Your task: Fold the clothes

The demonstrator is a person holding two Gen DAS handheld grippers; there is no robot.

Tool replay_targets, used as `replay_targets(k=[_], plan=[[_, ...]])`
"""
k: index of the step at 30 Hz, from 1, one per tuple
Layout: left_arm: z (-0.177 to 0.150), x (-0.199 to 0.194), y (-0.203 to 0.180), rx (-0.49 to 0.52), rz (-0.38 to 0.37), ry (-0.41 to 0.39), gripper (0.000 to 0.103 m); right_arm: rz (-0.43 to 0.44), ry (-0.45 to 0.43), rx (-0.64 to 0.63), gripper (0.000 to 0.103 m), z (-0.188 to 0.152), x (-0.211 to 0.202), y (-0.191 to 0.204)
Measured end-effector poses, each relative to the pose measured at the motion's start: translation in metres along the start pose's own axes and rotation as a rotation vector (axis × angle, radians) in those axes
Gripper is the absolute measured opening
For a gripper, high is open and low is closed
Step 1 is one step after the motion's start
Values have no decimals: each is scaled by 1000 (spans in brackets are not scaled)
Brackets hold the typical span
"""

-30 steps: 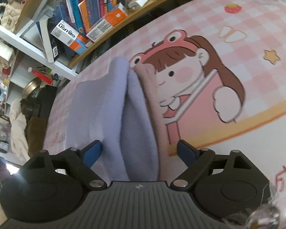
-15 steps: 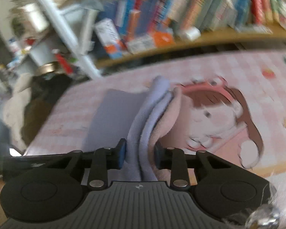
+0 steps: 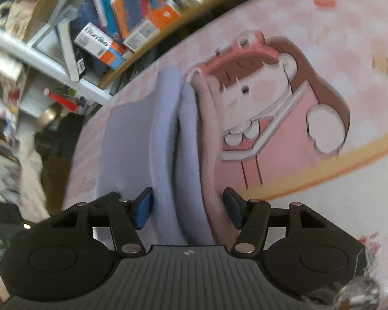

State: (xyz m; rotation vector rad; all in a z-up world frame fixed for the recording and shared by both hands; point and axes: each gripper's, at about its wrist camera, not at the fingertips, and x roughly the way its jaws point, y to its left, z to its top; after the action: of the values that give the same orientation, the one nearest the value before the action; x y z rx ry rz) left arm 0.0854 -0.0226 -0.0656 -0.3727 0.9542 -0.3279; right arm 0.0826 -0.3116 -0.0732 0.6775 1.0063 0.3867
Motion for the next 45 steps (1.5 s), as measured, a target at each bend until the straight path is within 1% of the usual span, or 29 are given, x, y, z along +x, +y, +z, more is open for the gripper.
replay_targets(k=[3,4,5,6,7,9,11,13,15,17,20,21,23,25,26,27,28,31,33,35,38,41,45], plan=[[1,1,0,0,-3,2,67,53,-2,35,57,2,2,-4],[1,1,-1,1,-2,2,67,52,1,32,50,3,3,-2],[1,1,-1,2,-2,2,66,30,6,6,46,4,5,4],[1,0,-1,4,-1,2,65,10,6,-28,40,4,5,10],[1,0,-2,5,-1,2,64,-10,-10,-87,36,2,3,20],[2,0,-2,7,0,3,60,-41,-47,-223,33,-4,-3,38],[2,0,-3,10,1,3,58,-74,-80,-347,32,-9,-7,53],[2,0,-4,12,2,3,58,-115,-76,-372,32,-12,-3,53],[3,0,-4,15,3,3,61,-110,-70,-329,32,-12,-2,47],[4,1,-3,9,-4,12,63,-93,-58,-280,36,-9,-2,38],[6,4,4,-17,-35,28,66,-77,-44,-236,46,-6,1,33],[6,5,6,-29,-43,33,68,-72,-40,-221,47,-5,2,32],[6,6,9,-47,-62,27,68,-62,-31,-192,48,-3,5,28],[6,7,9,-49,-65,24,67,-52,-22,-162,48,-2,7,25],[5,7,7,-47,-66,24,65,-47,-18,-148,48,-1,8,24],[5,8,5,-47,-62,19,64,-42,-13,-133,46,0,9,22],[4,8,4,-45,-55,15,63,-38,-8,-122,42,1,10,21],[3,6,-1,-45,-38,-2,55,-40,-11,-134,35,-1,10,24],[3,0,-9,-19,-21,-15,44,-69,-34,-199,29,-3,6,36],[3,-6,-17,8,-7,-29,41,-90,-65,-273,28,-6,0,50],[2,-19,-26,24,-5,-66,41,-86,-104,-338,27,-10,-12,61],[1,-33,-34,33,-14,-99,41,-63,-133,-347,27,-12,-26,64],[-3,-45,-46,44,-8,-123,41,-46,-154,-354,27,-16,-40,66]])
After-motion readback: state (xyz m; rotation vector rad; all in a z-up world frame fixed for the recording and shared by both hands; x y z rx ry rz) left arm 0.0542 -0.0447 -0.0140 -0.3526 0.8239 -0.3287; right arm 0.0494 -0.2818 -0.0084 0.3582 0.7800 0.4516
